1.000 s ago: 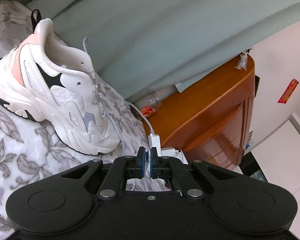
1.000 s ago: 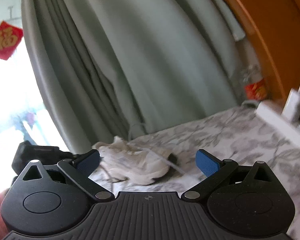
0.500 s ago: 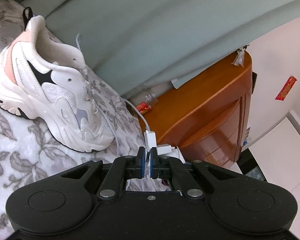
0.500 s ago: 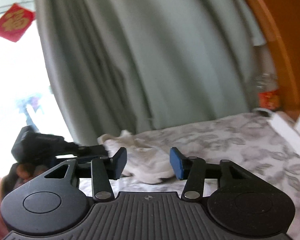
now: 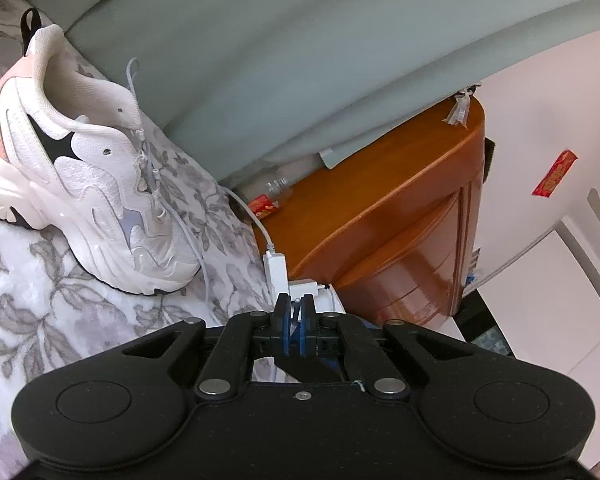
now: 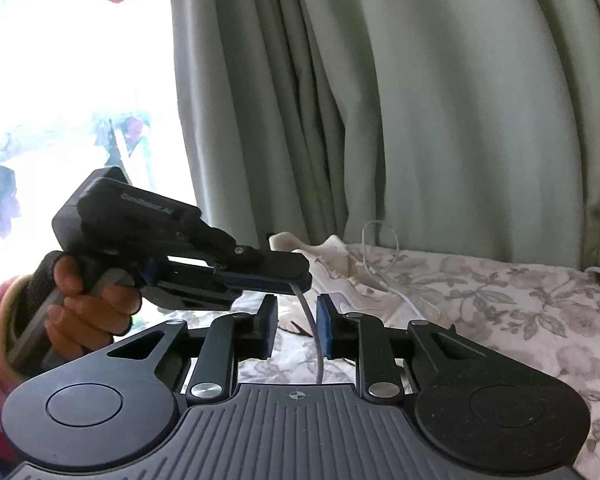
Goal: Lace up shoes with both hands
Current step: 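Grasp the lace with the right gripper while the left gripper holds it, then hold the lace taut between both grippers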
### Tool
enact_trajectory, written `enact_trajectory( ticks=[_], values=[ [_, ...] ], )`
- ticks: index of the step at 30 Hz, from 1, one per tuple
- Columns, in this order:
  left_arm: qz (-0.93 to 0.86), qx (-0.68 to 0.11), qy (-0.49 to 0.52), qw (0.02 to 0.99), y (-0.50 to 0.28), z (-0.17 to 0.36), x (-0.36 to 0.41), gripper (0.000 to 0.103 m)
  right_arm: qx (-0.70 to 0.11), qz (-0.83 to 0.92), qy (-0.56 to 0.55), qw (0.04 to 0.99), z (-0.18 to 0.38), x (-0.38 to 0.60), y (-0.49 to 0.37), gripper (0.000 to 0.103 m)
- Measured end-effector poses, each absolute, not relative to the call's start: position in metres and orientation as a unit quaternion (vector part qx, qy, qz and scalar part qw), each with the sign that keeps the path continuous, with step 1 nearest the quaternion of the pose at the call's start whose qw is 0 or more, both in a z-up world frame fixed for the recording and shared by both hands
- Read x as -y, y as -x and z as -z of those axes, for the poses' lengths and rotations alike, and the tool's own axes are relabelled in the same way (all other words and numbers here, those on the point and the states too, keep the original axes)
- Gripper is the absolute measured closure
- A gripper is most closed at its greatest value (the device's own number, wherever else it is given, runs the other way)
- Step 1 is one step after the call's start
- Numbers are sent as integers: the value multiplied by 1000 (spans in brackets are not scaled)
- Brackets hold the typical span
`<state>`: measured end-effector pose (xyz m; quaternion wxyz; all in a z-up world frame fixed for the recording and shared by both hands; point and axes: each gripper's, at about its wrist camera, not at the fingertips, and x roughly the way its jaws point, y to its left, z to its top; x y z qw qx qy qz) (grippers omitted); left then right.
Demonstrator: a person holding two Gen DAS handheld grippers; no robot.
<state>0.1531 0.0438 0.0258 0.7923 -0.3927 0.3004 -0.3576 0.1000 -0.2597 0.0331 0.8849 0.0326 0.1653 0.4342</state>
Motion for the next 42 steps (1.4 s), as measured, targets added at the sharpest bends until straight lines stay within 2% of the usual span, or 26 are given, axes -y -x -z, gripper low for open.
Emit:
enact_trajectory(
  ticks=[6,21,30,42],
  values=[
    [358,-305,396,789,-153,-23,-43,103,-169,-435,-36,884,-33,263,-97,101],
    [350,-303,404,789,-153,-21,-45,103,-186,-436,-28,880,-33,265,-92,101],
    [342,-324,463,751,-157,-7,-52,103,-175,-437,-39,881,-36,267,-92,99],
    [346,-331,473,740,-159,-3,-52,103,-158,-441,-48,882,-41,270,-89,101]
  ],
)
